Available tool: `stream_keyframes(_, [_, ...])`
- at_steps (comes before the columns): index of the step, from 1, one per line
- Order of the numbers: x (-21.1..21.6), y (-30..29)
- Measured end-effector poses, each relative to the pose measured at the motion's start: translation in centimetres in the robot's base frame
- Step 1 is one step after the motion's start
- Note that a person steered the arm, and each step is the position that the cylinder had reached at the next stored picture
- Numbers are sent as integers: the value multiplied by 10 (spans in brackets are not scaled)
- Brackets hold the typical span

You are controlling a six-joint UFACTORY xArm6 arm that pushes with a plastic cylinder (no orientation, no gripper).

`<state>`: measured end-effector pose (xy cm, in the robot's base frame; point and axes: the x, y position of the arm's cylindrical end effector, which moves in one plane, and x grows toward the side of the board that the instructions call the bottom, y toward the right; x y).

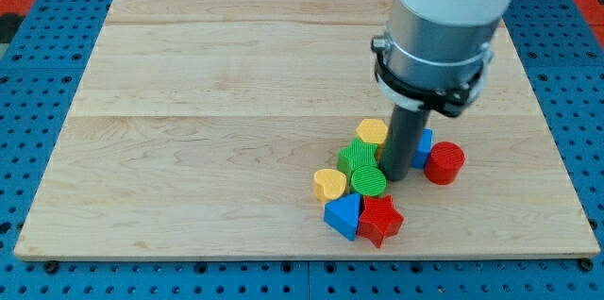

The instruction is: Move the yellow hexagon diagonal top right to the red circle

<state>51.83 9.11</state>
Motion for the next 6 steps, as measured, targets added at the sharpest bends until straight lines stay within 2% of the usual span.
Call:
stream_keyframes(2, [-46, -107])
stream_keyframes(3, [-63, -45])
stream_keyframes(4, [-65, 44])
stream_keyframes(5, [-75, 62])
stream_keyframes(6, [-116, 62])
